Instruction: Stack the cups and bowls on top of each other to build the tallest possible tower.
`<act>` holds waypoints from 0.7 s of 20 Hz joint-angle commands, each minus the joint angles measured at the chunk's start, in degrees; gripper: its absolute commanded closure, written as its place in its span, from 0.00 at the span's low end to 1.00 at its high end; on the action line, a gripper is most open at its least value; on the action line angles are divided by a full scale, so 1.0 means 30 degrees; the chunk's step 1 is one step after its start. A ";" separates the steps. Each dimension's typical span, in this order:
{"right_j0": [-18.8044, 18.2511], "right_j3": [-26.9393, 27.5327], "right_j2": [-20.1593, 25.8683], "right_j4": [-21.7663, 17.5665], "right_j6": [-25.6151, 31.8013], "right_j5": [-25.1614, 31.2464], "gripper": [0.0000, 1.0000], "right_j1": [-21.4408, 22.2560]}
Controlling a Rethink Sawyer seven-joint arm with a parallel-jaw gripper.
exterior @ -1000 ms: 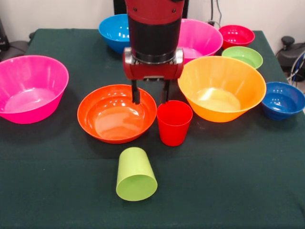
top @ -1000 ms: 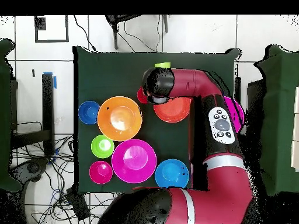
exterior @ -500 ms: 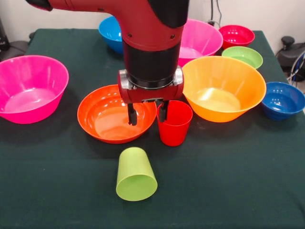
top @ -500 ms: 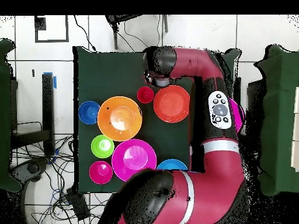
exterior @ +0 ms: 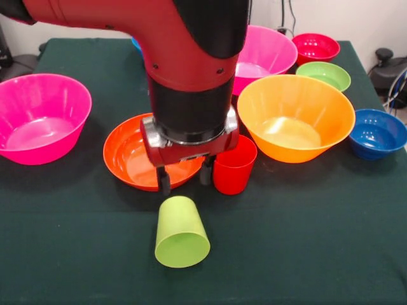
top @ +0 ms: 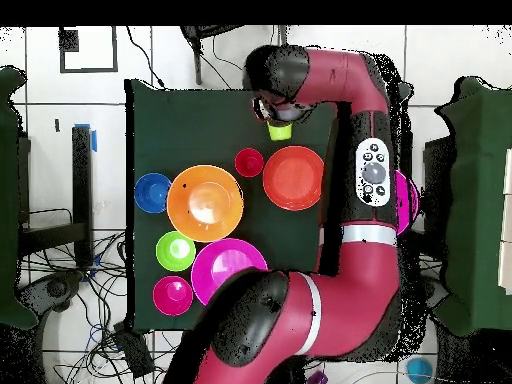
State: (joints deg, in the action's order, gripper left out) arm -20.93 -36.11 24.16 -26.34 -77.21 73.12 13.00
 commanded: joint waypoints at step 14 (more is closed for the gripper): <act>0.0187 0.5867 0.3497 -0.2169 0.7578 0.4802 0.00 -0.4625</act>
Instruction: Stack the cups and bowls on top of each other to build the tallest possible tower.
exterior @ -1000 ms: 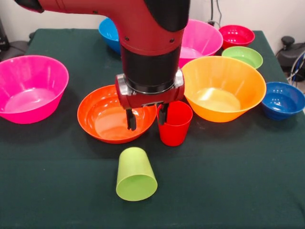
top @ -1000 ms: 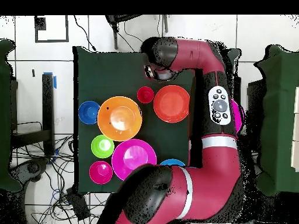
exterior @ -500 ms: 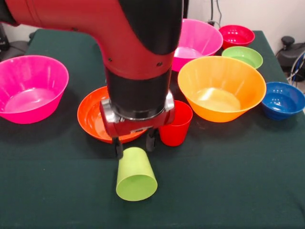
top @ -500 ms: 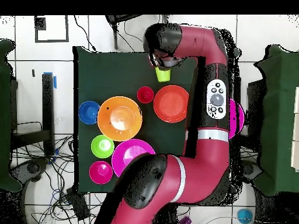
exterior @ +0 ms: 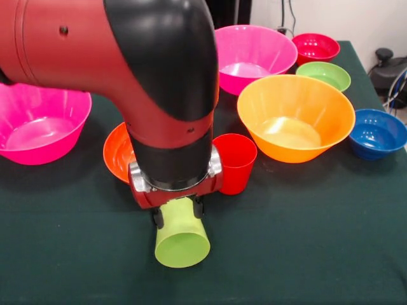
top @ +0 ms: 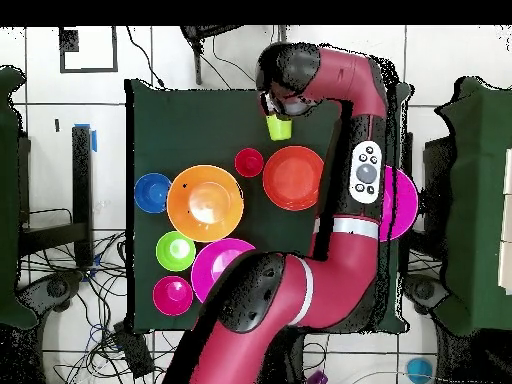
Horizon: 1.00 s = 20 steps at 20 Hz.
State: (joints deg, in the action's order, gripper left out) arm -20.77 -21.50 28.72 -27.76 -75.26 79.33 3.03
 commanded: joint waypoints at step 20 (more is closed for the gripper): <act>0.0006 0.1818 0.3642 -0.3031 0.9216 0.2035 0.00 -0.0674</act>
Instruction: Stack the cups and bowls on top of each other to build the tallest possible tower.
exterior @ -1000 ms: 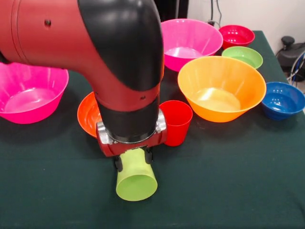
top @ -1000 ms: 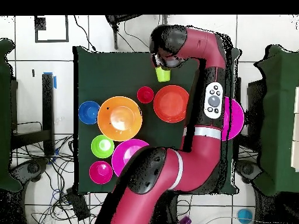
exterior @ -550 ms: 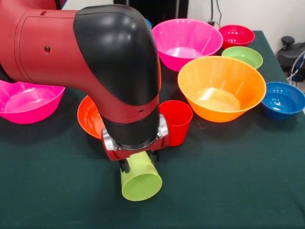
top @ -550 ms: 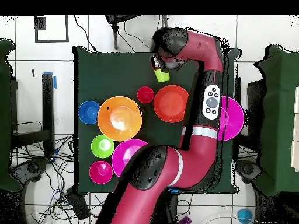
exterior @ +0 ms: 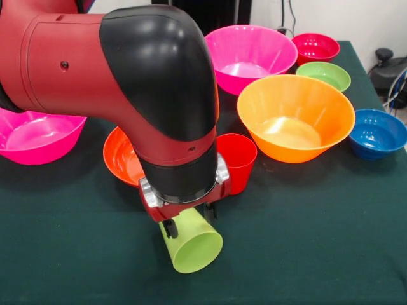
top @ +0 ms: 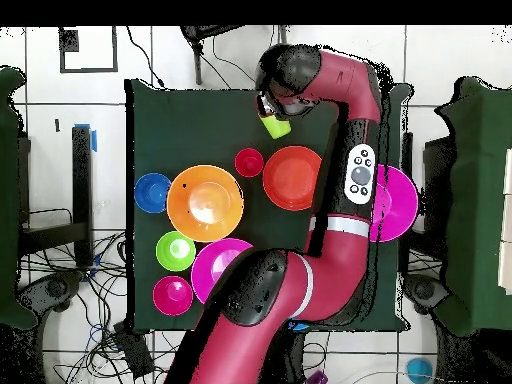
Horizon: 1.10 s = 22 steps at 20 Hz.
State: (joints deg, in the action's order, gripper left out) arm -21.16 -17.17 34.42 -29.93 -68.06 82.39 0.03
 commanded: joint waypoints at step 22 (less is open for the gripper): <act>-0.0201 -0.1029 0.2320 -0.1321 0.6743 0.1337 0.00 0.1248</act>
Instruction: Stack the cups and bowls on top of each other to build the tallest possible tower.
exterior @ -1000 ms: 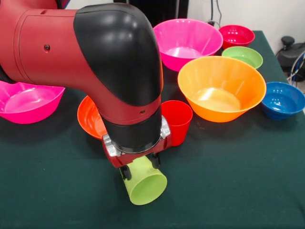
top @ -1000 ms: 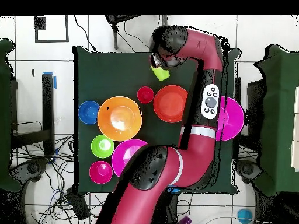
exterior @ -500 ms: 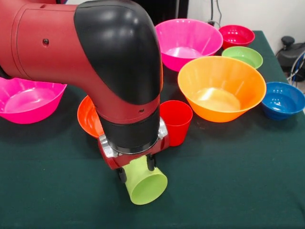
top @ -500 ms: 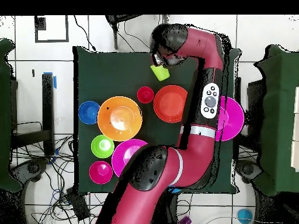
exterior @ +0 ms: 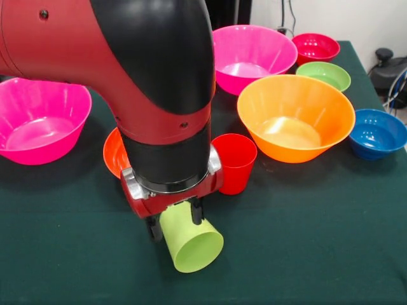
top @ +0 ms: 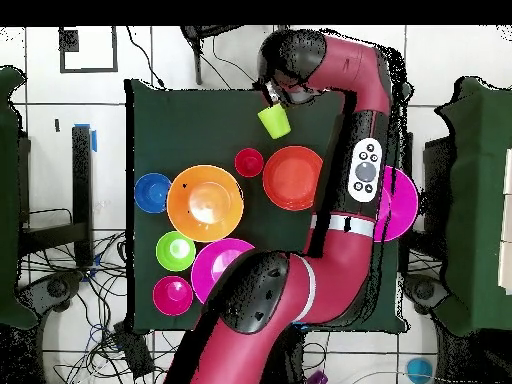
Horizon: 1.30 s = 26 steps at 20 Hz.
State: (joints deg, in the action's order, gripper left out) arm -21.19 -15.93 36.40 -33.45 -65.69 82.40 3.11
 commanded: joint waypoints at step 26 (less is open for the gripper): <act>-0.0165 -0.0929 0.2932 -0.1046 0.6708 0.1796 0.00 -0.1392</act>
State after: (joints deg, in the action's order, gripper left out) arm -21.23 -15.92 41.51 -31.52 -65.68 82.40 3.12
